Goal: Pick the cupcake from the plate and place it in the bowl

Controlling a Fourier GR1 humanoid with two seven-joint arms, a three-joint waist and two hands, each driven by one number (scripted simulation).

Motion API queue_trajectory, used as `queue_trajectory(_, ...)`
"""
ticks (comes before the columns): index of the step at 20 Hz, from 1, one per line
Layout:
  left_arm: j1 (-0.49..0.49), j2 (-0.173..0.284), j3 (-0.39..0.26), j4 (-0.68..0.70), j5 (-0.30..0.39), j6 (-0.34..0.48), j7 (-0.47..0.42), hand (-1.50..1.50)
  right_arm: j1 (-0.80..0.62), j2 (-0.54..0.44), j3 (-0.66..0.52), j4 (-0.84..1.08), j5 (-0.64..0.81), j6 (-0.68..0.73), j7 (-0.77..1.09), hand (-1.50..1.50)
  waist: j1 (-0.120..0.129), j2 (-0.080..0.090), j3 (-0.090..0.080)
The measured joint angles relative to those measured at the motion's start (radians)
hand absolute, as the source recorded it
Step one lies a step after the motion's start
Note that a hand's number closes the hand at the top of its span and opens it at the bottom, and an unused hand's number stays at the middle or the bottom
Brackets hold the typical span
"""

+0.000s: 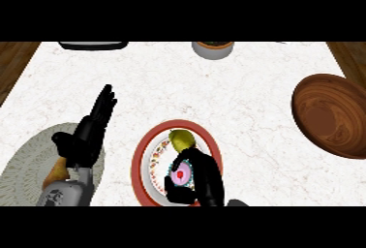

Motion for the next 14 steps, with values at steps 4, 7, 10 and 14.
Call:
queue_trajectory(4, -0.008, 0.007, 0.011, 0.002, 0.002, -0.004, 0.013, 0.00, 0.008, -0.117, -0.134, -0.080, -0.040, -0.013, -0.062, 1.50, -0.006, 0.001, 0.000)
queue_trajectory(7, -0.010, 0.010, 0.019, 0.004, 0.007, -0.010, 0.016, 0.00, 0.020, -0.159, -0.190, -0.151, -0.033, -0.036, -0.123, 1.50, -0.007, 0.000, 0.000)
queue_trajectory(10, 0.007, 0.014, 0.021, -0.012, 0.006, -0.015, 0.014, 0.00, 0.023, -0.191, -0.208, -0.241, 0.051, -0.066, -0.099, 1.50, -0.009, -0.002, -0.001)
queue_trajectory(14, 0.018, 0.010, 0.024, -0.013, 0.002, -0.009, 0.015, 0.00, -0.009, -0.251, -0.248, -0.362, 0.215, -0.052, 0.015, 1.50, -0.016, -0.006, -0.002)
